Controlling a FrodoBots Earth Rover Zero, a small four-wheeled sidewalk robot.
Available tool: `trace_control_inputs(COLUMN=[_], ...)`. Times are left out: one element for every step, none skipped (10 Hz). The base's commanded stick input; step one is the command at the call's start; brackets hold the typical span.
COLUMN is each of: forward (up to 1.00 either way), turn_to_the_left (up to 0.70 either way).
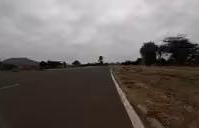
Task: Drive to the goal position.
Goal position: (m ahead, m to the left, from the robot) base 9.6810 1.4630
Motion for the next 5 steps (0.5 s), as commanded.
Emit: trace_control_inputs(forward=[0.85,0.85,0.85,0.85,0.85], turn_to_the_left=[-0.04,-0.27,-0.27,-0.27,-0.26])
